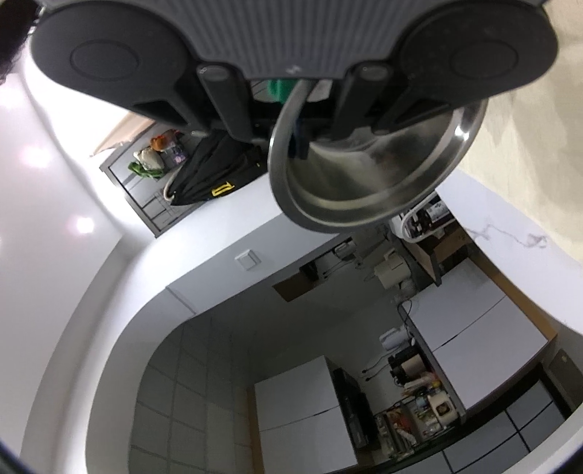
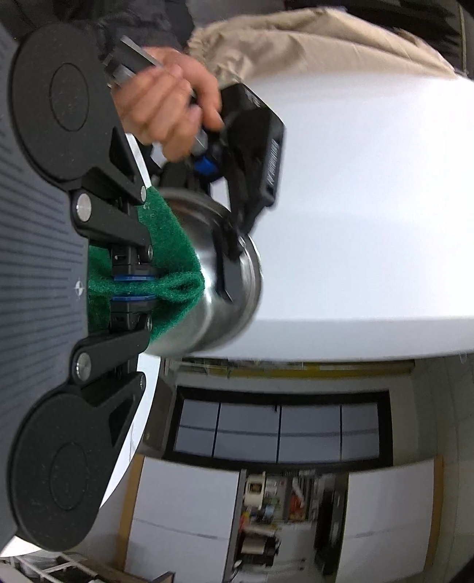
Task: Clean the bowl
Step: 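Rotate the upturned bowl with the left gripper while the right gripper keeps scrubbing its base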
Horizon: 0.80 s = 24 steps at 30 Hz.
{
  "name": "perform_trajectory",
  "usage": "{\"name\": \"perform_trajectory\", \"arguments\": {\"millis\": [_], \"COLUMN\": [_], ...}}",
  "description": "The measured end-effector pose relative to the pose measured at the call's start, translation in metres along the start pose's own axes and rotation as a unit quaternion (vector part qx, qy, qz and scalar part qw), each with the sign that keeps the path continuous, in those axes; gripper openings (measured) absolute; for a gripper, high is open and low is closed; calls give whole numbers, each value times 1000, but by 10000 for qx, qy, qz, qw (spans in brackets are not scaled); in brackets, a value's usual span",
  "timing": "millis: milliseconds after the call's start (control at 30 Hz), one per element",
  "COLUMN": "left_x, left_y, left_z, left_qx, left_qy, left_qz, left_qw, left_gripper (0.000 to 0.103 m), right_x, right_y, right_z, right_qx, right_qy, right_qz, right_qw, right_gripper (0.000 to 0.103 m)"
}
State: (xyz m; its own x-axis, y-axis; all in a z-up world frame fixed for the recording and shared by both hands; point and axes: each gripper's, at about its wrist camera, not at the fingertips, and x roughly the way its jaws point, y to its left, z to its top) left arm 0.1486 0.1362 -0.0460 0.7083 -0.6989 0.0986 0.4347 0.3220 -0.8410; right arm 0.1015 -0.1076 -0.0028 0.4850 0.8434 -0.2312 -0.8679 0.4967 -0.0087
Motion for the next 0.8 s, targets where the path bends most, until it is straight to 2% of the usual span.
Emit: {"name": "perform_trajectory", "arguments": {"millis": [200,400,567,667,800], "left_x": [0,4,9,12,17], "left_y": [-5,-9,-9,-10,-8], "left_z": [-2,-6,-9,-12,-15], "left_qx": [25,61,67,81,144], "left_qy": [4,120,242,323,410], "left_qz": [-84,-169,-224,-232,-140], "left_qw": [10000,9998,9994,9992,9990], "left_gripper": [6,6,6,6,6], "right_x": [17,31,26,21,12], "right_y": [3,-9,-18,-25,-33], "right_z": [-5,-9,-10,-8,-5], "right_qx": [-155,-9,149,279,542], "right_qy": [428,695,671,565,373], "right_qz": [-20,-341,-641,-895,-1027], "right_qw": [9990,9970,9956,9940,9925], "right_gripper": [8,8,8,8,8]}}
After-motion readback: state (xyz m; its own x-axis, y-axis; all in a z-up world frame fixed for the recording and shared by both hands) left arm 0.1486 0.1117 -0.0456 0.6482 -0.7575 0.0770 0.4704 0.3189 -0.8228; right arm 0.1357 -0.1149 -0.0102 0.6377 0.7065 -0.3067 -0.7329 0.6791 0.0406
